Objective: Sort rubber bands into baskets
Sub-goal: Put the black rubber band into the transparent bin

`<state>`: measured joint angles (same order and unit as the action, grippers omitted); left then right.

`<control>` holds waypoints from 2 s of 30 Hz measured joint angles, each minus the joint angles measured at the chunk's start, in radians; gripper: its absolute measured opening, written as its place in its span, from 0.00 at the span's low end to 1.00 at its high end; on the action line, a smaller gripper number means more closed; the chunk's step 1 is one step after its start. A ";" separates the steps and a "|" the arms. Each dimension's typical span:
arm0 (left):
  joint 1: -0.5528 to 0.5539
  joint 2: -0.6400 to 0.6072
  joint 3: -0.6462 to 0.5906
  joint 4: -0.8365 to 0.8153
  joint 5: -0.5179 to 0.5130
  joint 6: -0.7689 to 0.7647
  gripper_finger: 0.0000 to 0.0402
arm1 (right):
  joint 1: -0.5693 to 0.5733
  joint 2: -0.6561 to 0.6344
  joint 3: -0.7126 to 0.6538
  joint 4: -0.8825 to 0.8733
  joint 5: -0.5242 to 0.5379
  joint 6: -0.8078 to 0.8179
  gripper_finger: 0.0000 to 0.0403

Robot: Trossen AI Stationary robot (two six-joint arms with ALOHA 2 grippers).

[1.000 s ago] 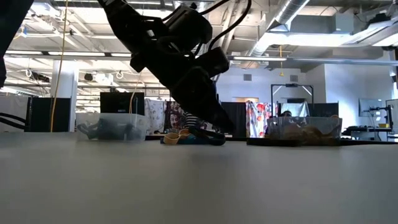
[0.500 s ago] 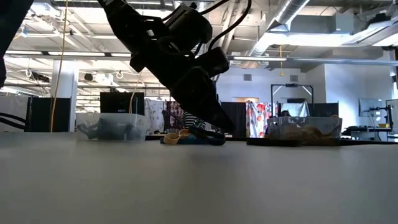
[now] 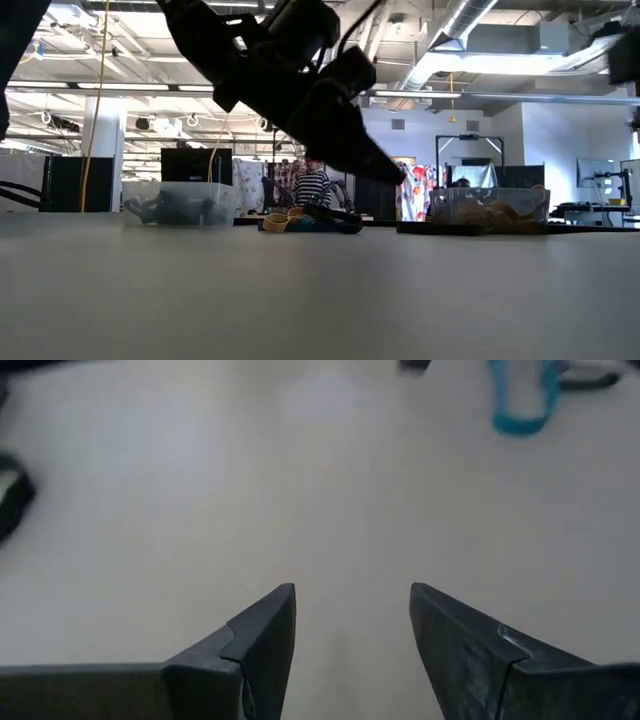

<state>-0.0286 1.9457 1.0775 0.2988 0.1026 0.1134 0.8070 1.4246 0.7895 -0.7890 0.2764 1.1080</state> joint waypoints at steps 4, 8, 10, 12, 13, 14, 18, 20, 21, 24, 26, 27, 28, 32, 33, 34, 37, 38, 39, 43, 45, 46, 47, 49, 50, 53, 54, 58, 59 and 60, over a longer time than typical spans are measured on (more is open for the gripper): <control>-0.026 0.000 0.000 0.078 0.041 0.041 0.46 | -0.068 0.000 0.012 0.100 0.089 -0.156 0.07; -0.067 0.000 0.000 0.141 0.043 0.157 0.46 | -0.144 0.000 0.012 0.252 0.115 -0.324 0.07; -0.092 0.000 0.000 0.154 0.020 0.234 0.46 | -0.180 0.000 0.012 0.321 0.116 -0.395 0.07; -0.115 0.000 0.000 0.162 -0.028 0.306 0.46 | -0.213 0.000 0.012 0.384 0.115 -0.455 0.07; -0.125 0.000 0.000 0.164 -0.057 0.337 0.46 | -0.227 0.000 0.012 0.411 0.114 -0.482 0.07; -0.134 0.000 0.000 0.167 -0.091 0.367 0.46 | -0.240 0.000 0.012 0.436 0.107 -0.508 0.08; -0.156 0.000 0.000 0.167 -0.195 0.446 0.46 | -0.284 0.000 0.012 0.539 0.053 -0.601 0.07; -0.163 0.000 0.000 0.170 -0.212 0.469 0.46 | -0.301 0.000 0.013 0.577 0.034 -0.630 0.07; -0.168 0.000 0.000 0.175 -0.220 0.480 0.46 | -0.310 0.000 0.013 0.592 0.020 -0.640 0.07; -0.180 0.000 0.000 0.183 -0.257 0.525 0.44 | -0.339 0.000 0.013 0.620 -0.018 -0.654 0.08; -0.189 0.000 0.000 0.189 -0.284 0.551 0.42 | -0.356 0.000 0.013 0.618 -0.020 -0.647 0.08; -0.195 0.000 0.000 0.196 -0.292 0.562 0.40 | -0.365 0.000 0.013 0.618 -0.022 -0.642 0.08; -0.198 0.000 0.000 0.201 -0.295 0.574 0.39 | -0.374 0.000 0.013 0.619 -0.028 -0.641 0.08; -0.207 0.000 0.000 0.210 -0.298 0.614 0.35 | -0.397 0.000 0.013 0.639 -0.044 -0.645 0.07; -0.207 0.000 0.000 0.210 -0.298 0.616 0.35 | -0.400 0.000 0.013 0.647 -0.045 -0.646 0.07; -0.207 0.000 0.000 0.210 -0.298 0.615 0.34 | -0.405 0.000 0.013 0.654 -0.051 -0.649 0.07; -0.207 0.000 0.000 0.209 -0.298 0.619 0.34 | -0.417 0.000 0.013 0.662 -0.071 -0.661 0.08; -0.207 0.000 0.000 0.209 -0.298 0.620 0.34 | -0.418 0.000 0.013 0.662 -0.071 -0.661 0.08; -0.207 0.000 0.000 0.210 -0.298 0.620 0.34 | -0.420 0.000 0.013 0.662 -0.071 -0.661 0.08; -0.207 0.000 0.000 0.222 -0.298 0.624 0.34 | -0.425 0.000 0.013 0.663 -0.071 -0.664 0.07; -0.207 0.000 0.000 0.231 -0.298 0.630 0.34 | -0.425 0.000 0.013 0.663 -0.073 -0.664 0.07; -0.207 0.000 0.000 0.233 -0.298 0.635 0.34 | -0.424 0.000 0.013 0.664 -0.073 -0.664 0.08; -0.207 0.000 0.000 0.234 -0.298 0.639 0.34 | -0.424 0.000 0.013 0.663 -0.073 -0.664 0.08; -0.208 0.000 0.000 0.234 -0.298 0.646 0.34 | -0.424 0.000 0.013 0.663 -0.077 -0.664 0.08; -0.208 0.000 0.000 0.234 -0.298 0.646 0.34 | -0.424 0.000 0.013 0.664 -0.081 -0.664 0.08; -0.208 0.000 0.000 0.234 -0.291 0.646 0.32 | -0.425 0.000 0.013 0.664 -0.091 -0.664 0.08; -0.208 0.000 0.000 0.234 -0.289 0.646 0.31 | -0.424 0.000 0.013 0.664 -0.092 -0.664 0.08; -0.208 0.000 0.000 0.231 -0.282 0.646 0.23 | -0.424 0.000 0.013 0.668 -0.093 -0.665 0.09; -0.208 0.000 0.000 0.229 -0.281 0.646 0.20 | -0.424 0.000 0.013 0.668 -0.093 -0.665 0.09; -0.208 0.000 0.000 0.228 -0.281 0.646 0.18 | -0.424 0.000 0.013 0.668 -0.093 -0.665 0.09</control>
<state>-0.2367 1.9457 1.0779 0.5266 -0.1783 0.7597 0.3828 1.4246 0.8024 -0.1211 0.1833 0.4431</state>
